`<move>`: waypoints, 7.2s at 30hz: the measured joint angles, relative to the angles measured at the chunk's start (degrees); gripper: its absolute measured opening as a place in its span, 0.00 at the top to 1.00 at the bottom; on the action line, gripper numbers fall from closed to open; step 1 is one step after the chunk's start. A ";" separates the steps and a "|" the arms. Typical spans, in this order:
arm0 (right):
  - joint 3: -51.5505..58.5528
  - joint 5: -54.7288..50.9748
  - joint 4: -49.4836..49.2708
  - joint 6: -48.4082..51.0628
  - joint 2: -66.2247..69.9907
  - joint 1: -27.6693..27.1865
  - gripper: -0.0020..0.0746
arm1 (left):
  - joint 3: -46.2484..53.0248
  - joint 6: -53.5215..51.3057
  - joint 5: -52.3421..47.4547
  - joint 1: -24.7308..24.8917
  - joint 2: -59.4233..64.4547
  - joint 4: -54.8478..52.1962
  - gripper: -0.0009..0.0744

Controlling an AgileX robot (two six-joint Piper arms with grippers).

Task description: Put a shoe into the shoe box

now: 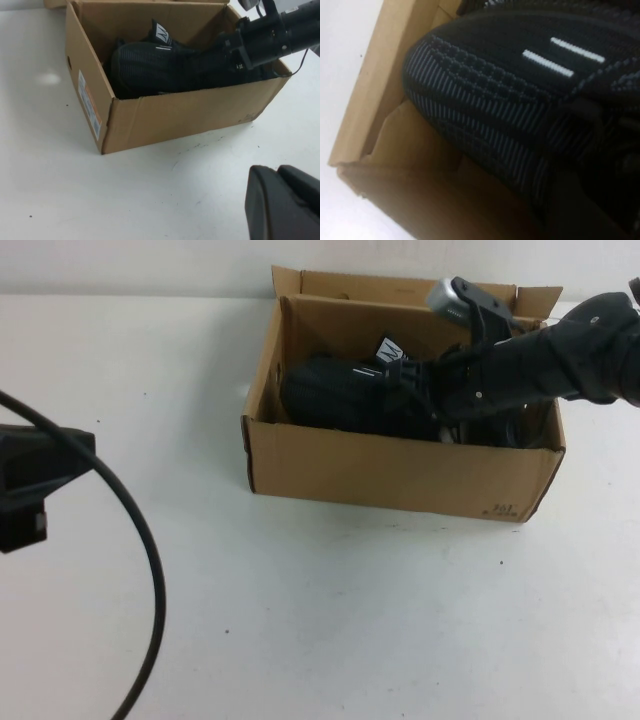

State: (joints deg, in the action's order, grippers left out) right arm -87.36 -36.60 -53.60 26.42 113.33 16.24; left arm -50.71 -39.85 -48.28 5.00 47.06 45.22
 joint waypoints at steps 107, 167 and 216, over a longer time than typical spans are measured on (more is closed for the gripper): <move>-13.20 4.90 23.01 10.41 -18.89 8.03 0.99 | 0.00 16.23 -1.33 0.00 0.11 -31.89 0.99; 73.04 13.49 52.51 -26.42 -103.91 8.03 1.00 | 29.98 3.75 19.35 4.23 -36.67 -18.94 0.99; 73.04 13.19 52.18 -26.42 -104.75 7.78 1.00 | 52.17 49.88 26.00 5.13 -47.68 -49.38 0.99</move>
State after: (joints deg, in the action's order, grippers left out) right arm -14.32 -23.41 -1.41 0.00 8.58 24.02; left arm 1.46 10.03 -22.29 10.12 -0.62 -4.16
